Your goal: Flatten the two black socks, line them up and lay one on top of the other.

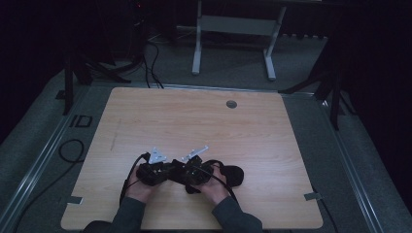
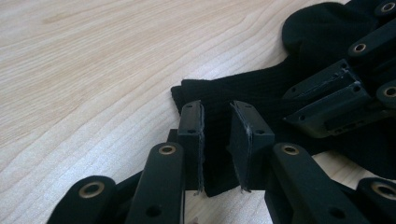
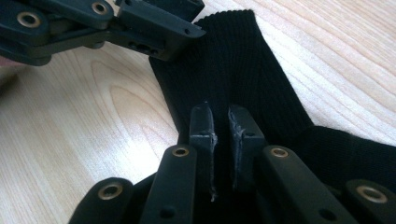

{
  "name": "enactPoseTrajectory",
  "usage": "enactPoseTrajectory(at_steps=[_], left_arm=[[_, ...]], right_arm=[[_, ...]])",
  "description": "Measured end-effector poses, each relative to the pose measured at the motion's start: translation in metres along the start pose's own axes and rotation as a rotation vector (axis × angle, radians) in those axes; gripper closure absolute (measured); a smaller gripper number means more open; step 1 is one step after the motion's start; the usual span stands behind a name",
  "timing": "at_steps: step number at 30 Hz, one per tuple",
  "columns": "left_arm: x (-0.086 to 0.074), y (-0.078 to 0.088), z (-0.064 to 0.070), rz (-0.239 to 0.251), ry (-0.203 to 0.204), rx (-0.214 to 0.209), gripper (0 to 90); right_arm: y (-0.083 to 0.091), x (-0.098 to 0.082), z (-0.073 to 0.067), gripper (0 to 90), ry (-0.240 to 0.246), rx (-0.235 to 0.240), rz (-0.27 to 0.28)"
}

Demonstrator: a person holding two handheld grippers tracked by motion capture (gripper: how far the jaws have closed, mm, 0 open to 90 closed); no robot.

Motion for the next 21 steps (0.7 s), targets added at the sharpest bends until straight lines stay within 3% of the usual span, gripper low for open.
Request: enactPoseTrajectory(at_steps=[7, 11, 15, 17, 18, 21], left_arm=[[-0.001, -0.006, 0.000, -0.054, -0.014, 0.007, 75.9], [-0.001, -0.007, 0.000, -0.066, -0.013, 0.003, 76.7], [-0.002, -0.007, 0.000, -0.071, -0.012, 0.001, 77.0], [-0.002, -0.007, 0.000, -0.071, -0.012, 0.001, 77.1], [-0.002, -0.008, 0.001, -0.072, -0.015, 0.003, 77.2], [-0.002, -0.008, 0.001, -0.072, -0.011, 0.003, 77.2]], right_arm=[[-0.002, 0.000, 0.001, 80.4, 0.004, 0.004, -0.011], [-0.001, -0.001, -0.001, 75.1, 0.006, 0.018, -0.009], [0.012, 0.000, -0.001, 66.1, 0.005, 0.069, 0.046], [0.017, -0.001, -0.001, 66.1, 0.009, 0.071, 0.059], [0.031, -0.002, 0.002, 63.4, 0.004, 0.063, 0.098], [0.050, -0.005, 0.012, 62.9, -0.018, 0.015, 0.142]])
Point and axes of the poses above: each handheld gripper's, and its own axes: y roughly backward along the jaws, x roughly out of its top, z roughly to its right, the point moved 1 cm from there along -y, roughly forward along the jaws, and after that the axes turned 4 degrees about x, right-handed, at the moved point
